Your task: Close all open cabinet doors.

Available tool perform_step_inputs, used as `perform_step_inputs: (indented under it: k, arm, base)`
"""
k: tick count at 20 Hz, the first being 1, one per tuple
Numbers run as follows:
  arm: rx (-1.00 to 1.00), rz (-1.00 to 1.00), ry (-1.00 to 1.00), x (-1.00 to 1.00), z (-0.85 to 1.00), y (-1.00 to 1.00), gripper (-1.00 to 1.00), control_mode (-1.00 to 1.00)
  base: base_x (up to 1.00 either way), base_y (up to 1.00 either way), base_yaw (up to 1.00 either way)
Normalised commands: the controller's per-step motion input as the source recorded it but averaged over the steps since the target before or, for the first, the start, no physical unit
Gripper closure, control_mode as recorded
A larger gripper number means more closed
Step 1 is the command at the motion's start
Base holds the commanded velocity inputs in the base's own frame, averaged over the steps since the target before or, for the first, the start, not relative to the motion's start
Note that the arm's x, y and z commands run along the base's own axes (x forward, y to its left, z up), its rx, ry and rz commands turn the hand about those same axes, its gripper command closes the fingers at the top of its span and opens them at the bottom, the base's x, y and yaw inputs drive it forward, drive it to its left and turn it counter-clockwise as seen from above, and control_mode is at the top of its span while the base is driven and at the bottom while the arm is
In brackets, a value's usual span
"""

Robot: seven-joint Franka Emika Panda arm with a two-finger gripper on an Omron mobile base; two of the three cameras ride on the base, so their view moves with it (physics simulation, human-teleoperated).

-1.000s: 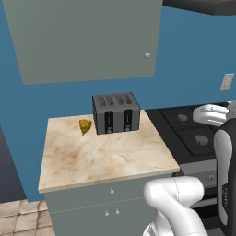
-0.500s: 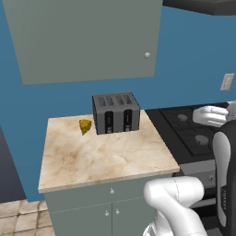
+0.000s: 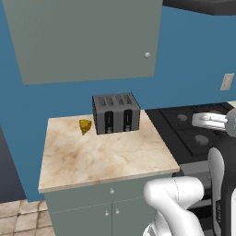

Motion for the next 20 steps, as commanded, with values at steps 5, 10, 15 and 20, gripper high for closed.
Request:
perform_step_inputs:
  k: [5, 10, 15, 20]
  arm:
    - [0.00, 0.00, 0.00, 0.00, 0.00, 0.00, -1.00, 1.00]
    - [0.00, 0.00, 0.00, 0.00, 0.00, 0.00, -1.00, 1.00]
    - [0.00, 0.00, 0.00, 0.00, 0.00, 0.00, -1.00, 1.00]
    - [0.00, 0.00, 0.00, 0.00, 0.00, 0.00, -1.00, 1.00]
  base:
    - [-0.24, -0.03, 0.00]
    - [-0.64, -0.12, 0.00]
    - [-0.52, -0.30, 0.00]
    - [-0.29, -0.53, -0.07]
